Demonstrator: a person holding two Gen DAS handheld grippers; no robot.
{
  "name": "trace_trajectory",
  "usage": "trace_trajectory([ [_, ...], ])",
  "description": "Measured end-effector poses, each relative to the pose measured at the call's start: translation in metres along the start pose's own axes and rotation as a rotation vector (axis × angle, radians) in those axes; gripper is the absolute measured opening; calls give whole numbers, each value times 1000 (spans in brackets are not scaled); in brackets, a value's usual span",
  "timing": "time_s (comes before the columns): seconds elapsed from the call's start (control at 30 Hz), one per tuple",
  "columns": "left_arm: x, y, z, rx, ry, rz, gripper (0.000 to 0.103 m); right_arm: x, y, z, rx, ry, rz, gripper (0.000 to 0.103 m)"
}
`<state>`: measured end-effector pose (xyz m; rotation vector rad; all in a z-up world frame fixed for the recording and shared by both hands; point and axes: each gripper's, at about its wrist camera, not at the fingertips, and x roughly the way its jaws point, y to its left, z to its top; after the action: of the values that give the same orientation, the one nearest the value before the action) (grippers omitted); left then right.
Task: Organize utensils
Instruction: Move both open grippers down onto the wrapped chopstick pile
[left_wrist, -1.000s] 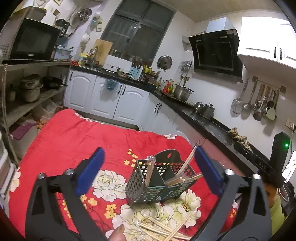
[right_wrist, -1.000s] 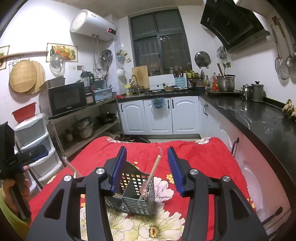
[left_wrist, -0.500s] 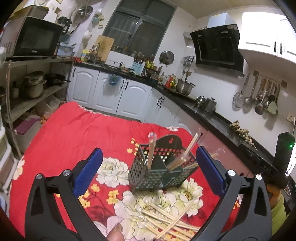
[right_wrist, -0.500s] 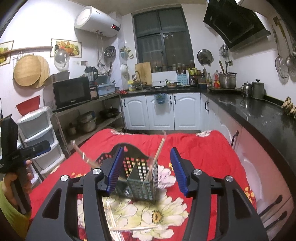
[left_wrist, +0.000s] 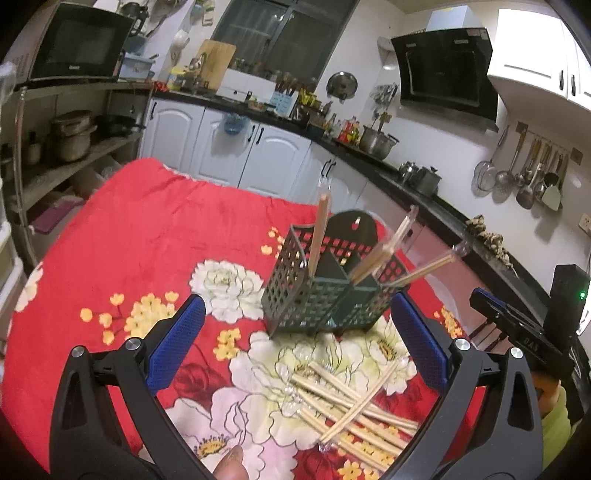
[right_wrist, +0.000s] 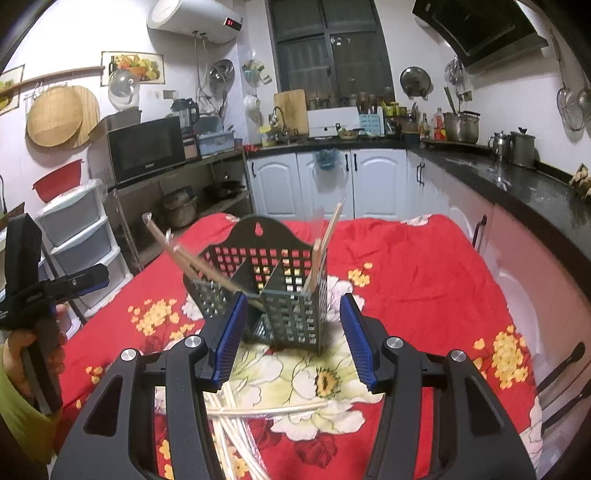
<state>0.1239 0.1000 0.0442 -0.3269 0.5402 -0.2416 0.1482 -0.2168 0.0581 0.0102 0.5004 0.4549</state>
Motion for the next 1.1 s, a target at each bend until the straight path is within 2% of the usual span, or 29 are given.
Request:
trace_trajectory([
  [0.23, 7, 2, -12, 0, 41, -11, 92, 6, 4, -13, -9, 39, 6, 50],
  [0.33, 9, 2, -16, 6, 56, -20, 88, 8, 6, -18, -10, 51, 8, 50],
  [0.43, 13, 1, -20, 0, 76, -29, 79, 10, 9, -22, -13, 64, 12, 50],
  [0.5, 18, 0, -24, -2, 104, -39, 67, 11, 10, -25, -12, 73, 15, 50],
  [0.7, 36, -1, -39, -17, 191, -65, 47, 16, 9, -34, -13, 103, 12, 50],
  [1.1, 69, -2, -58, -23, 296, -83, 44, 33, -4, -56, 7, 193, -23, 50],
])
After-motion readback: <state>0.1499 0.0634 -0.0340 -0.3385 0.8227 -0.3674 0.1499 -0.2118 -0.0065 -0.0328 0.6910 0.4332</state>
